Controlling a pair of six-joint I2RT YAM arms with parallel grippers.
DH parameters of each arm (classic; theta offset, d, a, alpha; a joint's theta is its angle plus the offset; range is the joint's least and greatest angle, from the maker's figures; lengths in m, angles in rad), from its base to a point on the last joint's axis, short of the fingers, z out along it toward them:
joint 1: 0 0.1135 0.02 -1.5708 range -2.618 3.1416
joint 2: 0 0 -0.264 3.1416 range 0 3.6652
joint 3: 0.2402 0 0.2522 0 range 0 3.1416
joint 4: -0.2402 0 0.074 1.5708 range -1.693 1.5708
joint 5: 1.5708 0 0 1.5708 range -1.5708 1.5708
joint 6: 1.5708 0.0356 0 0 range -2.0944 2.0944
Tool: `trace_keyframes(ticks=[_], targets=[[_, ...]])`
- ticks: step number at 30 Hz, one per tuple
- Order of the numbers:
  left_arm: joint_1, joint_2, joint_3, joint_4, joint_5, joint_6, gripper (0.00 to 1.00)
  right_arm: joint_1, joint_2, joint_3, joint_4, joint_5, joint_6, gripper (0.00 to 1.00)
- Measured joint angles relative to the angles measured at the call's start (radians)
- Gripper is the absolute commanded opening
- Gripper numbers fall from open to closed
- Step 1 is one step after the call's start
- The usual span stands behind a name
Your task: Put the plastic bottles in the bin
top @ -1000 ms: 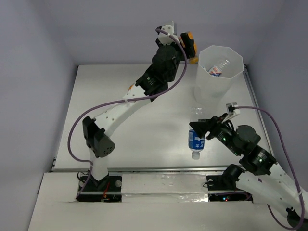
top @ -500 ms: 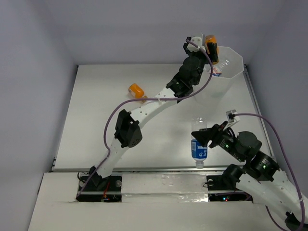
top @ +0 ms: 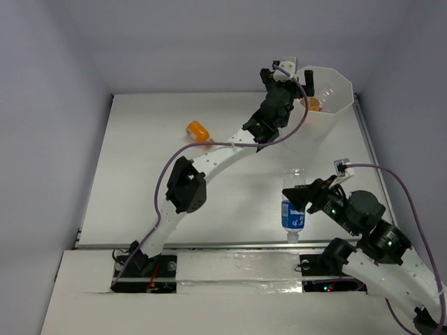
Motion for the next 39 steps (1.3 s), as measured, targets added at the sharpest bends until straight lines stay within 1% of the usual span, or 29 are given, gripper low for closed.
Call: trace_keyframes(ticks=[3, 7, 10, 14, 17, 19, 22, 25, 28, 34, 39], targets=[[0.017, -0.090, -0.120, -0.029, -0.008, -0.004, 0.95, 0.000, 0.035, 0.038, 0.007, 0.062, -0.013, 0.47], [0.083, -0.278, -0.333, -0.101, -0.003, -0.084, 0.90, 0.000, 0.122, 0.132, 0.032, 0.158, -0.054, 0.47], [0.184, -0.441, -0.519, -0.153, 0.031, -0.197, 0.87, 0.000, 0.212, 0.232, 0.081, 0.230, -0.102, 0.47], [0.343, -0.628, -0.789, -0.175, 0.043, -0.335, 0.87, 0.000, 0.333, 0.382, 0.153, 0.361, -0.183, 0.47], [0.416, -0.688, -0.922, -0.224, 0.044, -0.421, 0.89, -0.015, 0.421, 0.504, 0.203, 0.463, -0.261, 0.47], [0.434, -0.690, -0.976, -0.250, 0.056, -0.465, 0.92, -0.052, 0.480, 0.586, 0.245, 0.518, -0.316, 0.47], [0.449, -0.690, -1.039, -0.307, 0.082, -0.511, 0.95, -0.180, 0.585, 0.702, 0.307, 0.564, -0.373, 0.47], [0.466, -0.682, -1.056, -0.362, 0.109, -0.552, 0.99, -0.315, 0.719, 0.818, 0.363, 0.601, -0.410, 0.48], [0.498, -0.674, -1.056, -0.383, 0.138, -0.582, 0.99, -0.402, 0.875, 0.943, 0.425, 0.640, -0.452, 0.48], [0.564, -0.620, -1.056, -0.392, 0.183, -0.614, 0.99, -0.496, 1.201, 1.146, 0.487, 0.681, -0.560, 0.51], [0.591, -0.544, -1.056, -0.398, 0.205, -0.616, 0.99, -0.534, 1.419, 1.277, 0.496, 0.698, -0.632, 0.53]])
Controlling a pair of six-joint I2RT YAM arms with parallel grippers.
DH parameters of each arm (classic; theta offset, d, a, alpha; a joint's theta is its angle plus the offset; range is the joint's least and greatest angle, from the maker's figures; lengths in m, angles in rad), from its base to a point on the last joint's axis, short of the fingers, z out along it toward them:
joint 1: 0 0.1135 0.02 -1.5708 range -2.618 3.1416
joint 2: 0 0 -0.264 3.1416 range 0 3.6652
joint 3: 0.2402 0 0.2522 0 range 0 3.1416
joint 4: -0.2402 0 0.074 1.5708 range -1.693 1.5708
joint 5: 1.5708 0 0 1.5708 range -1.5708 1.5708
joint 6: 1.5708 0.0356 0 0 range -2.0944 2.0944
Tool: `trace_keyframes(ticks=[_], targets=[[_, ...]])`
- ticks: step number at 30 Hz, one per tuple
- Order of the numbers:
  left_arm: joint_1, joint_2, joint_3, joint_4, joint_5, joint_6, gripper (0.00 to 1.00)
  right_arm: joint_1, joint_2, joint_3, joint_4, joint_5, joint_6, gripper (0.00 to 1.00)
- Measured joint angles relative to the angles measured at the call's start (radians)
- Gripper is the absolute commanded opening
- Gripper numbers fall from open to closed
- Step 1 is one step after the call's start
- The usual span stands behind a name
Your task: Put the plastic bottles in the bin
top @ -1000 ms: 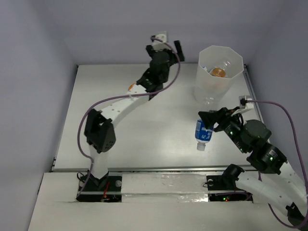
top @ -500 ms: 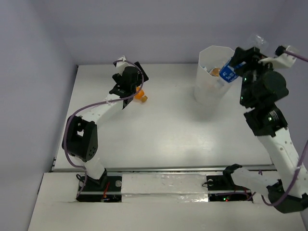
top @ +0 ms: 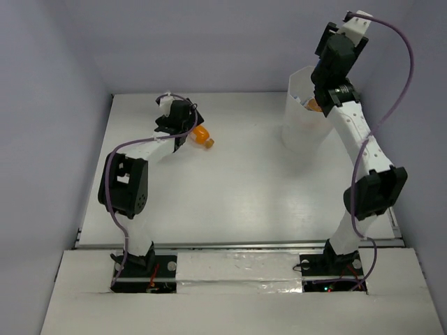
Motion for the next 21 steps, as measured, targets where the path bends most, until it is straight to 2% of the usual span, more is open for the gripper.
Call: trace_keyframes(ticks=[6, 11, 12, 13, 16, 21], targets=[[-0.001, 0.083, 0.000, -0.008, 0.014, 0.001, 0.99, -0.006, 0.100, 0.021, 0.001, -0.001, -0.027, 0.56], [0.001, 0.106, 0.001, 0.001, 0.021, 0.001, 0.99, -0.006, 0.074, -0.080, 0.013, -0.036, 0.031, 0.61], [0.001, 0.113, 0.002, 0.000, 0.021, 0.002, 0.99, -0.006, 0.063, -0.113, 0.014, -0.046, 0.050, 0.64], [0.001, 0.121, 0.005, 0.000, 0.021, 0.002, 0.99, -0.006, 0.053, -0.144, 0.016, -0.055, 0.066, 0.74], [0.001, 0.150, 0.019, 0.013, 0.024, 0.003, 0.99, -0.006, 0.027, -0.229, 0.008, -0.084, 0.117, 0.93], [0.001, 0.193, 0.051, 0.014, 0.033, 0.005, 0.98, -0.006, -0.034, -0.303, -0.008, -0.126, 0.158, 0.98]])
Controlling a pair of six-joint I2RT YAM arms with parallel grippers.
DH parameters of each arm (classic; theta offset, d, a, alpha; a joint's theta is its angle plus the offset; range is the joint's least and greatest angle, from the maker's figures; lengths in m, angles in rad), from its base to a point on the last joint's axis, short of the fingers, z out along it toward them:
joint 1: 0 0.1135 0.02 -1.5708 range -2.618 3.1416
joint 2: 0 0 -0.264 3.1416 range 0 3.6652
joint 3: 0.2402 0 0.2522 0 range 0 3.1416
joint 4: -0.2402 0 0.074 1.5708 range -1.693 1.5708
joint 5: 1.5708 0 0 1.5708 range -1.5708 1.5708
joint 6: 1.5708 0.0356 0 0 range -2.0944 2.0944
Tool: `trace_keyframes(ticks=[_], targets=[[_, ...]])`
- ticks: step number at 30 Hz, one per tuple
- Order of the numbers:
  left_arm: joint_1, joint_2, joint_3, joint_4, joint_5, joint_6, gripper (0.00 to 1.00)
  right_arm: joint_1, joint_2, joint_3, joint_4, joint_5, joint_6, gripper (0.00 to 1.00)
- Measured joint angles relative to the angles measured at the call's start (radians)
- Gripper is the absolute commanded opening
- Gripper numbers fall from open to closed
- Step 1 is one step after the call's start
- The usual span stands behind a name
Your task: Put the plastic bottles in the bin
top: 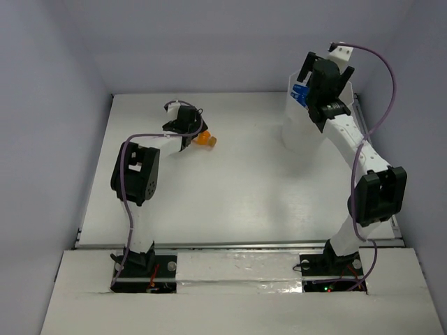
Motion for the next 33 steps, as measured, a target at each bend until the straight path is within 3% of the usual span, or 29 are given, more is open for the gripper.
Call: trace_keyframes(ticks=[4, 10, 13, 17, 22, 27, 33], targets=[[-0.001, 0.031, 0.022, 0.002, 0.003, 0.001, 0.91, 0.000, -0.085, -0.021, -0.017, -0.026, 0.019, 0.98], [-0.001, 0.051, 0.032, 0.010, 0.004, 0.003, 0.69, 0.000, -0.297, -0.069, -0.017, -0.061, 0.060, 0.98], [-0.007, 0.057, 0.032, 0.017, 0.004, 0.004, 0.65, 0.000, -0.420, -0.123, -0.009, -0.088, 0.098, 0.97], [-0.010, 0.059, 0.031, 0.019, 0.010, 0.007, 0.85, 0.000, -0.572, -0.229, -0.006, -0.145, 0.158, 0.98], [-0.013, 0.042, -0.003, 0.044, 0.029, 0.024, 0.98, 0.023, -0.652, -0.325, -0.037, -0.247, 0.213, 0.99], [-0.013, -0.072, -0.115, 0.075, 0.075, 0.052, 0.99, 0.108, -0.662, -0.454, -0.087, -0.321, 0.236, 0.99], [-0.013, -0.188, -0.145, 0.149, 0.135, 0.060, 0.99, 0.239, -0.665, -0.523, -0.134, -0.356, 0.237, 0.99]])
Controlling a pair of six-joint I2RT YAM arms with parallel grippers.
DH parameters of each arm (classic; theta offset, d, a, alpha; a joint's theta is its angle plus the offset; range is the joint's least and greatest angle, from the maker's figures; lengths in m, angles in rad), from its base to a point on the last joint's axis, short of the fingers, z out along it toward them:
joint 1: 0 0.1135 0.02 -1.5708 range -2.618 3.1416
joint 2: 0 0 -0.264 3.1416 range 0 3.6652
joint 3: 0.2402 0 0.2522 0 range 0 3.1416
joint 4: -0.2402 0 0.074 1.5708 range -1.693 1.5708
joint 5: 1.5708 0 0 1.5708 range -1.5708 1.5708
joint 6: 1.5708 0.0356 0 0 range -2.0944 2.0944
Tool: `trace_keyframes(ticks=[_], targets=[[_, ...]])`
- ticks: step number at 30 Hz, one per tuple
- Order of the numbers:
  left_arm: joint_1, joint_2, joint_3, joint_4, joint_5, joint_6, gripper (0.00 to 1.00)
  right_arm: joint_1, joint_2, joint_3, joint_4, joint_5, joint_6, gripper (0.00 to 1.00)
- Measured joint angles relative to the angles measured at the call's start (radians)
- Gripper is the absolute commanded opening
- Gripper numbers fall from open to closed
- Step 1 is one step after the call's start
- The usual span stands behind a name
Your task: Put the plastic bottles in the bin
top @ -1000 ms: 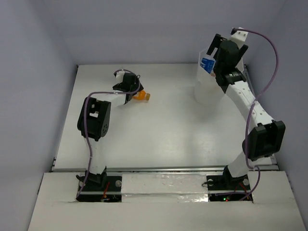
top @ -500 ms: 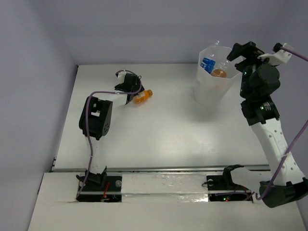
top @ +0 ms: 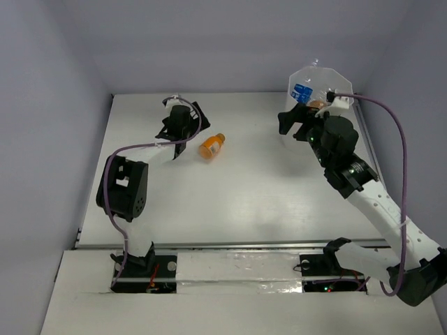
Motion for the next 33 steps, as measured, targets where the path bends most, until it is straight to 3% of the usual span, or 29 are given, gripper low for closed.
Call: trace_keyframes(ticks=[7, 14, 24, 28, 29, 30, 33], targets=[[-0.010, -0.084, -0.101, 0.059, 0.148, 0.094, 0.99, 0.020, -0.078, -0.045, -0.005, -0.024, 0.001, 0.99], [-0.125, 0.018, 0.005, -0.029, 0.243, 0.278, 0.99, 0.029, -0.108, -0.058, -0.005, -0.040, 0.002, 0.99], [-0.204, 0.137, 0.097, -0.196, 0.126, 0.376, 0.98, 0.051, -0.106, -0.064, -0.018, -0.044, 0.002, 1.00], [-0.198, 0.137, 0.097, -0.205, 0.094, 0.374, 0.86, 0.051, -0.112, -0.066, -0.018, -0.044, 0.002, 0.99], [-0.198, 0.137, 0.097, -0.205, 0.090, 0.372, 0.68, 0.051, -0.116, -0.068, -0.018, -0.045, 0.002, 0.98], [-0.197, 0.137, 0.096, -0.203, 0.088, 0.362, 0.60, 0.051, -0.124, -0.072, -0.018, -0.045, 0.003, 0.97], [-0.201, 0.137, 0.089, -0.190, 0.085, 0.359, 0.49, 0.051, -0.163, -0.103, -0.021, -0.052, 0.010, 0.88]])
